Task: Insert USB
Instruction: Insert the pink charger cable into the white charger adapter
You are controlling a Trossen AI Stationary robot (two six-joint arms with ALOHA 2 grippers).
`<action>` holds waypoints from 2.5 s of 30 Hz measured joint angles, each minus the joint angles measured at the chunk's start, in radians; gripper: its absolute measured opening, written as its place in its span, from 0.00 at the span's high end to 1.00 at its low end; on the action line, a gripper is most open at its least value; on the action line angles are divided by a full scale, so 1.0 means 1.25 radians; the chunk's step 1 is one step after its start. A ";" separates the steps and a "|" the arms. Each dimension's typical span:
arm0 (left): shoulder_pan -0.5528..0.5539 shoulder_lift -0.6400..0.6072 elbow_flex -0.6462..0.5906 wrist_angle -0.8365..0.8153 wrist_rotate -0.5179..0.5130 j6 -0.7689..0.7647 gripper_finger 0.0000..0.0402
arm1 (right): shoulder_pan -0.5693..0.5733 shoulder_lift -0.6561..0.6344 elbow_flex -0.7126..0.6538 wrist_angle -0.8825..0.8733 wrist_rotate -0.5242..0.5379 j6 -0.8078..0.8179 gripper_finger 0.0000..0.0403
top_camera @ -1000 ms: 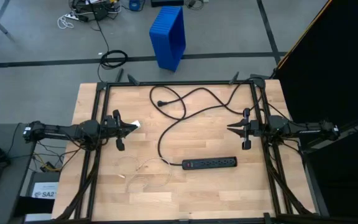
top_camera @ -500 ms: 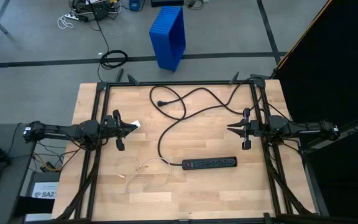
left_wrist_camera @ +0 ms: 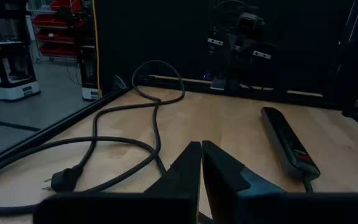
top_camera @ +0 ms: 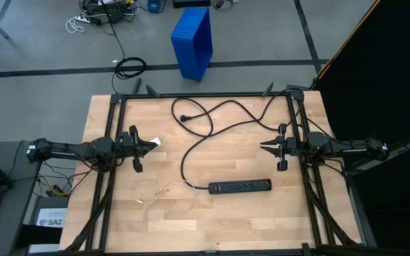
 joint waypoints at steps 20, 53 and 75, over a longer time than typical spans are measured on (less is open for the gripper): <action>0.000 0.000 0.000 0.000 0.000 0.000 1.00 | 0.000 0.000 0.000 0.000 0.000 0.000 0.93; 0.000 0.000 0.000 0.000 0.000 0.000 1.00 | 0.000 0.000 0.000 0.000 0.000 0.000 0.92; 0.000 0.000 0.000 0.000 0.000 0.000 1.00 | 0.000 0.000 0.000 0.000 0.000 0.000 0.91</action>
